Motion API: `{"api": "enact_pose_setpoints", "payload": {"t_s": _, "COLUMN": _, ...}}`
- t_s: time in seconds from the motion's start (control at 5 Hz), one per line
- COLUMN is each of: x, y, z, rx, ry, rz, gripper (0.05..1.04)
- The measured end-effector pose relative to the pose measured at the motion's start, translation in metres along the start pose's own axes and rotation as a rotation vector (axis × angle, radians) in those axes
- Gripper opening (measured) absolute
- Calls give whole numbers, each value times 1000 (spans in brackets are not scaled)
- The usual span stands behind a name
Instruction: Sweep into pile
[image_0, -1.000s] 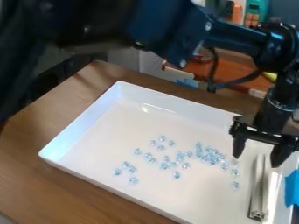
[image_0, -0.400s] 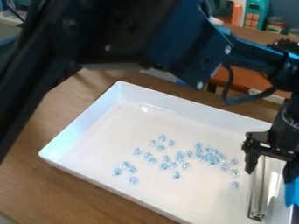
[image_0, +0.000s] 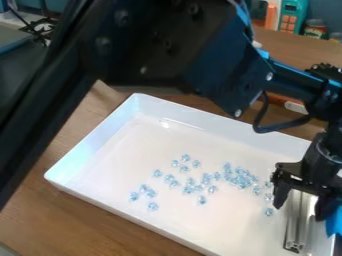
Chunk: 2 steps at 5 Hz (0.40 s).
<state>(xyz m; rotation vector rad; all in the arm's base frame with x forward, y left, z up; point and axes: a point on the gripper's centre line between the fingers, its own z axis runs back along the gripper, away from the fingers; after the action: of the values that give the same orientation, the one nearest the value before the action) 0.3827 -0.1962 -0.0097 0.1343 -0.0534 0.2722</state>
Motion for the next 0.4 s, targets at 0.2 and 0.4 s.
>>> {"api": "enact_pose_setpoints", "payload": {"t_s": 0.2, "x": 1, "y": 1, "z": 0, "rx": 8, "ry": -4, "rz": 3, "gripper": 657}}
{"api": "enact_pose_setpoints", "payload": {"t_s": 0.4, "x": -3, "y": 7, "z": -7, "rx": 22, "ry": 12, "rz": -6, "gripper": 395}}
